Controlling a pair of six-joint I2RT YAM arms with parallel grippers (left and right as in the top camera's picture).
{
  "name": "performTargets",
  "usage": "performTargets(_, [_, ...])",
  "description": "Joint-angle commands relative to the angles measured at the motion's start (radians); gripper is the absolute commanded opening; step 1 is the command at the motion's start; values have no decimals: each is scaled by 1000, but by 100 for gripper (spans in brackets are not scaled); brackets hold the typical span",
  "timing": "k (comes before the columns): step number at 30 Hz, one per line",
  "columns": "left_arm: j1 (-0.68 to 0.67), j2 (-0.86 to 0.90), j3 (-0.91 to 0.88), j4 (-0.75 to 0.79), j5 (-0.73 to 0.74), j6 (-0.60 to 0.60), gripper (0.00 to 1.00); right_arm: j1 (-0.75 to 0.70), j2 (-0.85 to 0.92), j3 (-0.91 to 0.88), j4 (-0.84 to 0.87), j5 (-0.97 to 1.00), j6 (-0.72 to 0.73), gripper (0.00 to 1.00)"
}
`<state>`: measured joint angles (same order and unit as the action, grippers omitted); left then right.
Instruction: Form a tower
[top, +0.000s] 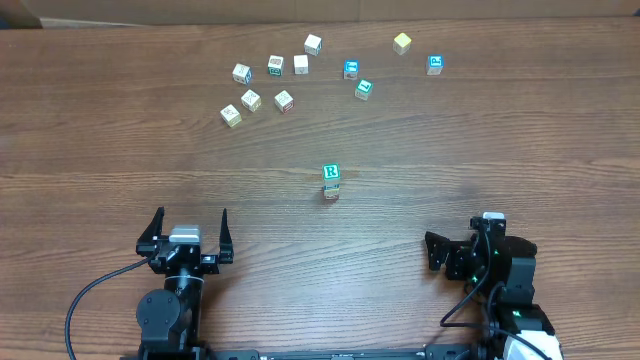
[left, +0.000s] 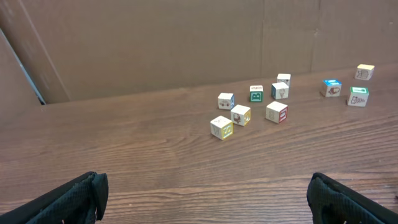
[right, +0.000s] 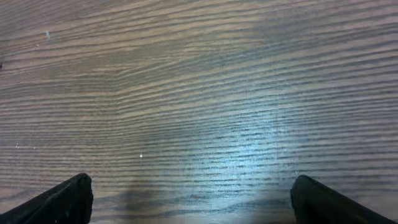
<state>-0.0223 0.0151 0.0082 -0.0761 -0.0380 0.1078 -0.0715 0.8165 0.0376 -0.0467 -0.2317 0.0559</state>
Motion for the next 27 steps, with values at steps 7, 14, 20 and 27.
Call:
performTargets(7, [-5,-11,-3,1,2,12,100,-2,-128,-30,-16,6,25,100])
performTargets(14, [-5,-11,-3,1,2,12,100,-2,-359,-30,-16,6,25,100])
performTargets(20, [-5,-11,-3,1,2,12,100,-2,-573,-30,-15,5,25,100])
performTargets(27, [-5,-11,-3,1,2,12,100,-2,-760,-30,-15,6,25,100])
